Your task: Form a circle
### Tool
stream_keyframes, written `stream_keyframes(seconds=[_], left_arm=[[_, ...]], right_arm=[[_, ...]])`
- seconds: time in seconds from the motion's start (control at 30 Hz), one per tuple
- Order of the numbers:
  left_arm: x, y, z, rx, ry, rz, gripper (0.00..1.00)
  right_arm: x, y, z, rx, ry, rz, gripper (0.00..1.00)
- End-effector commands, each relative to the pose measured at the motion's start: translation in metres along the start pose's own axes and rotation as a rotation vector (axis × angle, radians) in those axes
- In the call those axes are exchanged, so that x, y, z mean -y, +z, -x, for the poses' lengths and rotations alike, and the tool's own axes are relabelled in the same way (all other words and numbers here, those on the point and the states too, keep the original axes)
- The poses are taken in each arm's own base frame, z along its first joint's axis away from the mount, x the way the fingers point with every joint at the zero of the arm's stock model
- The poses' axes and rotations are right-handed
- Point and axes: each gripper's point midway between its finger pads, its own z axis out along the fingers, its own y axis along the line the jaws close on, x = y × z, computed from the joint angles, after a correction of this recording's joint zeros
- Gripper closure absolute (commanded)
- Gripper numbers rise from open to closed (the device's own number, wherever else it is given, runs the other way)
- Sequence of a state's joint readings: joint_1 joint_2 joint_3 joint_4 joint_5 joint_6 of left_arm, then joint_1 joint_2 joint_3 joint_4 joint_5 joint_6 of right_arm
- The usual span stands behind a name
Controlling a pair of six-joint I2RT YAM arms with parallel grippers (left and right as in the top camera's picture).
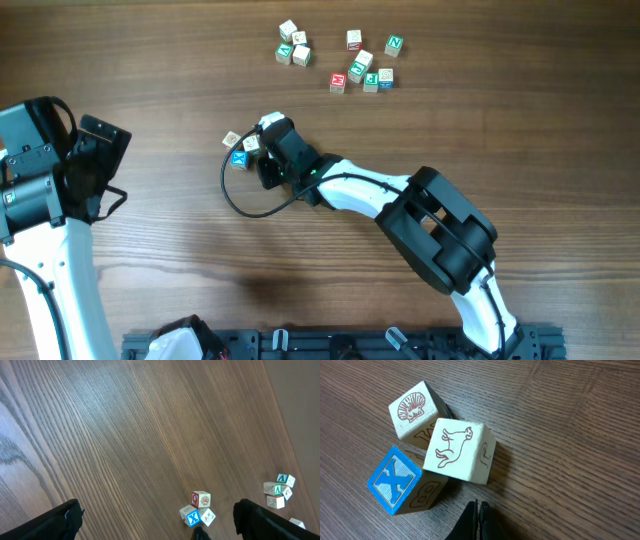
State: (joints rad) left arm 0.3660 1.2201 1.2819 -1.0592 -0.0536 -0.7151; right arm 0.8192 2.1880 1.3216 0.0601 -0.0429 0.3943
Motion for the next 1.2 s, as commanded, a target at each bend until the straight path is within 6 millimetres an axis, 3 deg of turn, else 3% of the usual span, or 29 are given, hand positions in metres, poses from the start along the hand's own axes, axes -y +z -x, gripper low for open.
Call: stream_keyframes(seconds=[0.0, 0.17, 0.37, 0.57, 0.8, 0.87, 0.93, 1.03, 1.17], left_arm=[[0.000, 0.002, -0.003, -0.011, 0.016, 0.002, 0.00], [0.000, 0.002, -0.003, -0.012, 0.016, 0.001, 0.00], [0.000, 0.002, -0.003, -0.012, 0.016, 0.002, 0.00], [0.000, 0.002, -0.003, -0.011, 0.016, 0.002, 0.00], [0.000, 0.002, -0.003, -0.011, 0.016, 0.002, 0.00], [0.000, 0.002, -0.003, -0.012, 0.016, 0.002, 0.00], [0.000, 0.002, -0.003, -0.011, 0.016, 0.002, 0.00], [0.000, 0.002, -0.003, -0.012, 0.016, 0.002, 0.00], [0.000, 0.002, -0.003, -0.012, 0.016, 0.001, 0.00]], right_arm=[[0.000, -0.011, 0.019, 0.051, -0.027, -0.014, 0.96], [0.016, -0.012, 0.026, 0.090, -0.022, -0.108, 0.95], [0.015, -0.013, 0.032, 0.111, -0.033, -0.106, 0.96], [0.018, -0.033, 0.063, 0.213, -0.038, -0.157, 0.96], [0.004, -0.034, 0.071, 0.236, -0.107, -0.093, 0.95], [0.011, -0.039, 0.074, 0.242, -0.117, -0.138, 0.95], [0.027, -0.058, 0.084, 0.261, -0.105, -0.242, 0.96], [0.051, -0.107, 0.106, 0.301, -0.079, -0.383, 0.94], [0.083, -0.181, 0.127, 0.319, -0.024, -0.491, 0.77]])
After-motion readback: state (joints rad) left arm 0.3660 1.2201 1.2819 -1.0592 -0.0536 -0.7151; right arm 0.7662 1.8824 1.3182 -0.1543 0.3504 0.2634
